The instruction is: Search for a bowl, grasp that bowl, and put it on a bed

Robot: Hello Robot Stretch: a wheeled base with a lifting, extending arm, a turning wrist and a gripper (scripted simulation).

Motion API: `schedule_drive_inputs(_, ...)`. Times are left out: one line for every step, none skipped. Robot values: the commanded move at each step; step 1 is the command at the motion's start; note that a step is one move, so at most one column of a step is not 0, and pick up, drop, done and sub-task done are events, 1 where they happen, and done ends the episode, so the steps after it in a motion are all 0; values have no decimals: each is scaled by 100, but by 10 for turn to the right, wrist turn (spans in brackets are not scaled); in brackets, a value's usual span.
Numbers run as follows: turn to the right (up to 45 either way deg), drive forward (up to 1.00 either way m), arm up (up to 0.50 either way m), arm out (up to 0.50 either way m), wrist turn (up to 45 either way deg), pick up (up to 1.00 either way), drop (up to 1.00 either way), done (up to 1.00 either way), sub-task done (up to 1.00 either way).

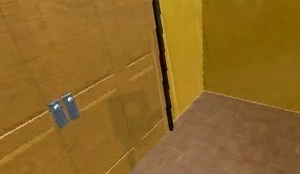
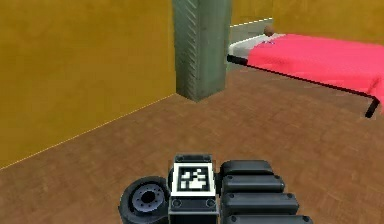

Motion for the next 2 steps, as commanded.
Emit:
schedule_drive_inputs(450,0,0,0,0,0,0,0,0)
schedule_drive_inputs(420,0,0,0,0,0,0,0,0)
